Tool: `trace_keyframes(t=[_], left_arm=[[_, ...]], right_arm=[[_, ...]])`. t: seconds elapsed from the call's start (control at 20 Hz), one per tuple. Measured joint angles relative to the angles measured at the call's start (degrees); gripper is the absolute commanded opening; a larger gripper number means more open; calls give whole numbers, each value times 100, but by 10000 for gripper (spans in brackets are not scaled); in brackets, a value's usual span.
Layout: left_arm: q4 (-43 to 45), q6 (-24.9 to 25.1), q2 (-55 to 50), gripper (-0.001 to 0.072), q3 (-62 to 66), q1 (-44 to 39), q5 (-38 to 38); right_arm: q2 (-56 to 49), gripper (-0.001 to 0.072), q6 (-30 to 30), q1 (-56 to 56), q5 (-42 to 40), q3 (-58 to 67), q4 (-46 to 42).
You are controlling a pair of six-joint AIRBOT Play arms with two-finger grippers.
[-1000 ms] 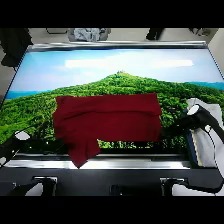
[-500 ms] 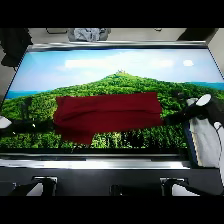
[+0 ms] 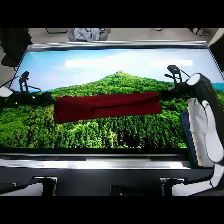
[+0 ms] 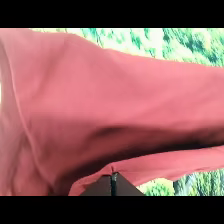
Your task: Fold the shirts.
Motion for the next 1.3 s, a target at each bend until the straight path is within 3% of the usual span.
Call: trace_keyframes(t=[0.25, 0.3, 0.35, 0.4, 0.45, 0.5, 0.7, 1.0, 1.15, 1.2, 1.25, 1.3], left_arm=[[4, -2, -1239, 42, 859, -4, -223], [7, -9, -1390, 108, 922, -4, -251], [7, -46, -1506, 247, 975, -4, -262], [7, -61, -1582, 400, 1016, 0, -286], [7, -90, -1639, 408, 1073, 15, -317], [4, -107, -1668, 408, 1147, 42, -372], [4, -144, -1521, 407, 1585, 173, -719], [-144, -70, -664, 406, 1816, -55, -927], [-181, -59, -195, 406, 1843, -361, -944], [-179, -55, -72, 398, 1847, -470, -955], [-179, -52, 39, 397, 1847, -590, -964], [-186, -50, 125, 396, 1851, -715, -960]], right_arm=[[-785, 48, 264, 160, -227, 459, 142], [-868, 50, 297, 170, -184, 487, 116], [-922, 97, 317, 179, -120, 507, 76], [-949, 317, 334, 181, -70, 527, 26], [-949, 644, 334, 181, -15, 540, -50], [-922, 705, 334, 164, 26, 544, -103], [-798, 704, 297, -315, 177, 562, 42], [-1342, 703, 33, -866, 710, 564, 1692], [-1604, 651, 79, -748, 728, 577, 2216], [-1665, 398, 114, -662, 728, 581, 2291], [-1718, 74, 146, -592, 695, 575, 2284], [-1762, 48, 188, -531, 640, 555, 2271]])
